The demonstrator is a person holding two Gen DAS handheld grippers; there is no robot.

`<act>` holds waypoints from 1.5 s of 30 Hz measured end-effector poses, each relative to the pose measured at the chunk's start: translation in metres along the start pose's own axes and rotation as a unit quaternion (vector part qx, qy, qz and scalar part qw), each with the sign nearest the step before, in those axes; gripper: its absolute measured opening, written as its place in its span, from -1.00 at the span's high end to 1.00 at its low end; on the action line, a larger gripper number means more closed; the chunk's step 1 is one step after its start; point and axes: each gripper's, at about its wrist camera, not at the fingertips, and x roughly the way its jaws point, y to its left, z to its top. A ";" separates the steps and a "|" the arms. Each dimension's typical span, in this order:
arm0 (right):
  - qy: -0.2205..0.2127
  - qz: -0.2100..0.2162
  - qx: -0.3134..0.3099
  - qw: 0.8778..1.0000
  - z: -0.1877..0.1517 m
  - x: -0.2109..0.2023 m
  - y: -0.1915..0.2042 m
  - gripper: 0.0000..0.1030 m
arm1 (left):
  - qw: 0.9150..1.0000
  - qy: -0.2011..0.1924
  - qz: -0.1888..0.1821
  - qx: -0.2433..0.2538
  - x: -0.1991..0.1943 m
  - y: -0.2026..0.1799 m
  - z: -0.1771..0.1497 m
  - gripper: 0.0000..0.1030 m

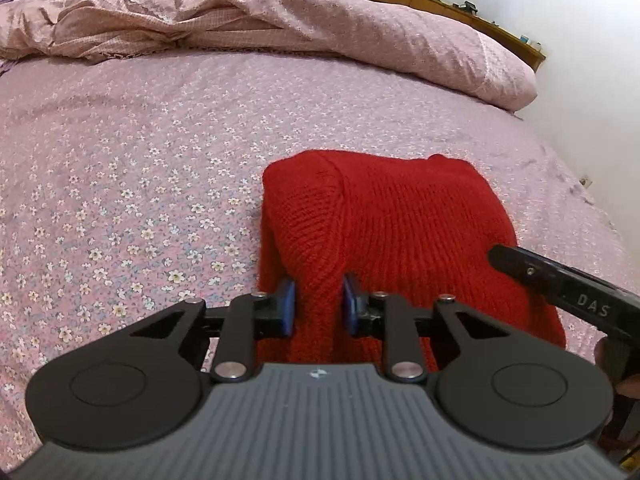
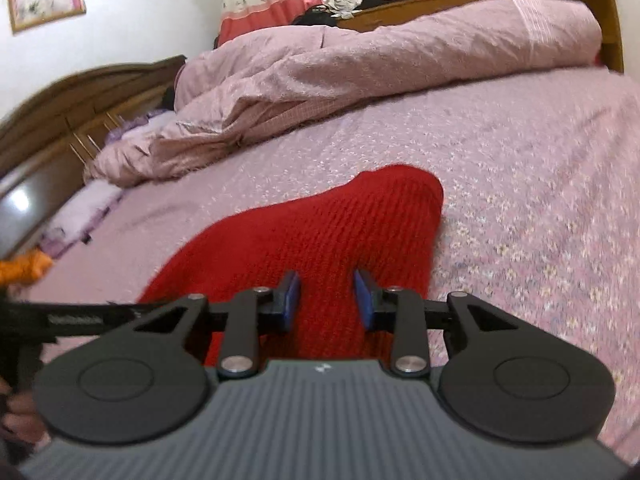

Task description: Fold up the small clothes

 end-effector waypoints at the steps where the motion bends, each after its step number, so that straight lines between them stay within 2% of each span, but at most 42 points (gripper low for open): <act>1: 0.000 0.000 -0.001 1.000 0.000 0.001 -0.001 0.34 | 1.000 -0.001 0.000 0.000 -0.002 -0.001 0.000 0.43; 4: 0.001 -0.001 0.001 1.000 0.002 -0.006 -0.002 0.34 | 1.000 -0.006 -0.007 -0.012 -0.009 -0.003 0.001 0.41; 9: -0.011 -0.011 0.035 0.999 0.003 -0.025 -0.002 0.32 | 1.000 -0.014 -0.006 0.003 -0.031 -0.015 0.001 0.37; 16: -0.014 -0.010 0.036 0.999 -0.008 -0.067 0.011 0.32 | 1.000 0.008 0.005 0.008 -0.040 -0.019 -0.009 0.26; 18: 0.002 -0.018 0.035 0.999 -0.015 -0.067 0.014 0.32 | 0.999 0.029 0.019 0.016 -0.030 -0.020 -0.014 0.25; 21: 0.025 -0.031 0.030 0.999 -0.028 -0.055 0.015 0.33 | 0.999 0.035 0.019 0.012 -0.019 -0.018 -0.020 0.21; 27: 0.016 -0.044 0.001 0.999 -0.030 -0.048 0.021 0.33 | 0.999 0.025 0.025 0.011 -0.030 -0.020 -0.021 0.12; 29: 0.016 -0.043 0.007 0.999 -0.029 -0.051 0.020 0.32 | 0.999 0.027 0.027 0.011 -0.036 -0.022 -0.023 0.05; 32: 0.012 -0.043 0.020 0.999 -0.027 -0.060 0.020 0.31 | 0.999 0.032 0.038 0.010 -0.042 -0.025 -0.024 -0.16; 33: 0.012 -0.044 0.023 0.999 -0.027 -0.062 0.021 0.29 | 0.999 0.033 0.039 0.009 -0.045 -0.026 -0.026 -0.26; 35: 0.010 -0.042 0.031 0.999 -0.027 -0.068 0.022 0.07 | 0.999 0.037 0.039 0.007 -0.051 -0.028 -0.029 -0.38; 39: 0.004 -0.038 0.040 0.998 -0.027 -0.081 0.025 -0.03 | 0.998 0.035 0.046 0.014 -0.064 -0.035 -0.034 -0.66; 44: 0.009 -0.044 0.039 0.998 -0.029 -0.093 0.030 -0.35 | 0.997 0.031 0.058 0.032 -0.078 -0.046 -0.038 -0.87; 45: 0.013 -0.047 0.039 0.998 -0.029 -0.094 0.031 -0.36 | 0.997 0.030 0.057 0.033 -0.079 -0.047 -0.038 -0.87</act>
